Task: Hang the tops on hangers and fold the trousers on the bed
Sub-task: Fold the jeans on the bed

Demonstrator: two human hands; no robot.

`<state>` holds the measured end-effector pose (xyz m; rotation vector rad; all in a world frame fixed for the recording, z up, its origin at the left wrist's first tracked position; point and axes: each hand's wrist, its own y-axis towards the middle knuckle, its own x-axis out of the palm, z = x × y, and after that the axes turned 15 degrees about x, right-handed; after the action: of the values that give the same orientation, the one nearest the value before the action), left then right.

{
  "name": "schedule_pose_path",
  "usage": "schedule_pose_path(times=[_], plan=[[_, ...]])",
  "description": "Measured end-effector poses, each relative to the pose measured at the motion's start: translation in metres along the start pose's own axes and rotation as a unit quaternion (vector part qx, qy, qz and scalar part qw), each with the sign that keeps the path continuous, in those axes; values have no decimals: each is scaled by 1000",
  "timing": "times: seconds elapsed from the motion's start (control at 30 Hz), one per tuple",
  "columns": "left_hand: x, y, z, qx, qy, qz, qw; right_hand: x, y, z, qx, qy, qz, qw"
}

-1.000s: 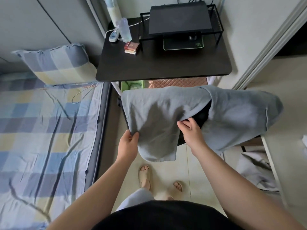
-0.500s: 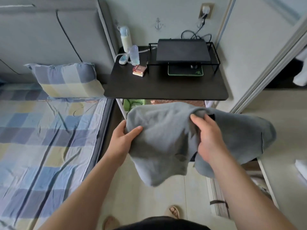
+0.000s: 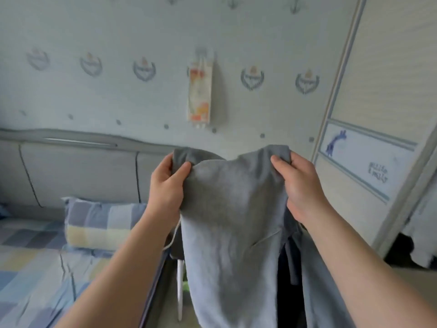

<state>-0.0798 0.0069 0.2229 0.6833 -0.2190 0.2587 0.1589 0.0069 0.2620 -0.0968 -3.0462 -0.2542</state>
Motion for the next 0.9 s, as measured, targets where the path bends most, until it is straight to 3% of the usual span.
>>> schedule_pose_path(times=[0.13, 0.3, 0.43, 0.57, 0.73, 0.8, 0.9], plan=[[-67, 41, 61, 63, -21, 7, 998, 103, -2, -49, -75, -44, -87, 992], [-170, 55, 123, 123, 56, 18, 991, 239, -24, -74, -97, -17, -206, 974], [-267, 43, 167, 154, 140, 50, 977, 337, -53, -64, -78, 36, -329, 940], [-357, 10, 199, 141, 213, 120, 959, 421, -82, -30, 10, 72, -462, 884], [-457, -71, 203, 33, 286, 206, 935, 502, -120, 50, 202, 52, -568, 796], [-491, -122, 186, -59, 287, 264, 919, 529, -133, 93, 288, 26, -581, 761], [-518, -222, 146, -258, 238, 377, 857, 561, -157, 167, 422, -23, -590, 688]])
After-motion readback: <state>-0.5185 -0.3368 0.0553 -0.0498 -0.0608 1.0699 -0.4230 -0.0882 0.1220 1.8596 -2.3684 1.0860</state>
